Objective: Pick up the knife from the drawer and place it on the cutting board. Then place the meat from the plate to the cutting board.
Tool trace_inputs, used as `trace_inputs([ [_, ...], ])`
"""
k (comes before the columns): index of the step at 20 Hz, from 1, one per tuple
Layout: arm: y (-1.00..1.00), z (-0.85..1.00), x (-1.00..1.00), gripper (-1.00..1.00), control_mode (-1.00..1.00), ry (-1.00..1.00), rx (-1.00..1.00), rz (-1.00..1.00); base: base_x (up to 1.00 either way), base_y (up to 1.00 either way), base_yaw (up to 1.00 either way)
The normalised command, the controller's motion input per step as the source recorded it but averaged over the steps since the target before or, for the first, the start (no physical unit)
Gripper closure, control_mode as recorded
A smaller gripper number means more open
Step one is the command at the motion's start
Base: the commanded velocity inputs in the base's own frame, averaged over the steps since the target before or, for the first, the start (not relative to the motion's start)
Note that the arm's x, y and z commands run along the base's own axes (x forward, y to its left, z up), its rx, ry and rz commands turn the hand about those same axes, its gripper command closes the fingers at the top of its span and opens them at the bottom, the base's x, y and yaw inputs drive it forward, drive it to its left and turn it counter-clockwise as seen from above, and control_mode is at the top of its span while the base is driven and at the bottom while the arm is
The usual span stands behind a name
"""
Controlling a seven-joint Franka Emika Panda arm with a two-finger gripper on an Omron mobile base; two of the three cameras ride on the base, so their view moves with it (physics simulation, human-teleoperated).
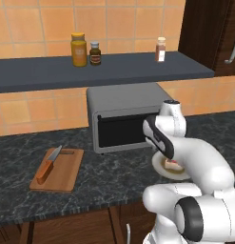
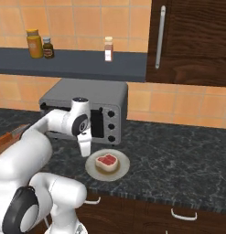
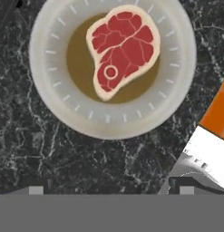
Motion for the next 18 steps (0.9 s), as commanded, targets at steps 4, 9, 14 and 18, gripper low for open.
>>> trace_inputs([
  [4,-0.35,-0.28,-0.01,-1.00,-1.00,0.02,0.03,-0.24,0.00,0.00,0.00],
  [9,-0.34,-0.34,0.11,-1.00,-1.00,0.04,0.00,-0.16,0.00,0.00,0.00],
  [14,-0.28,-0.29,0.19,-1.00,-1.00,0.02,0.00,-0.13,0.00,0.00,0.00],
  [18,-0.14,-0.25,0.19,-1.00,-1.00,0.02,0.00,-0.09,0.00,0.00,0.00],
])
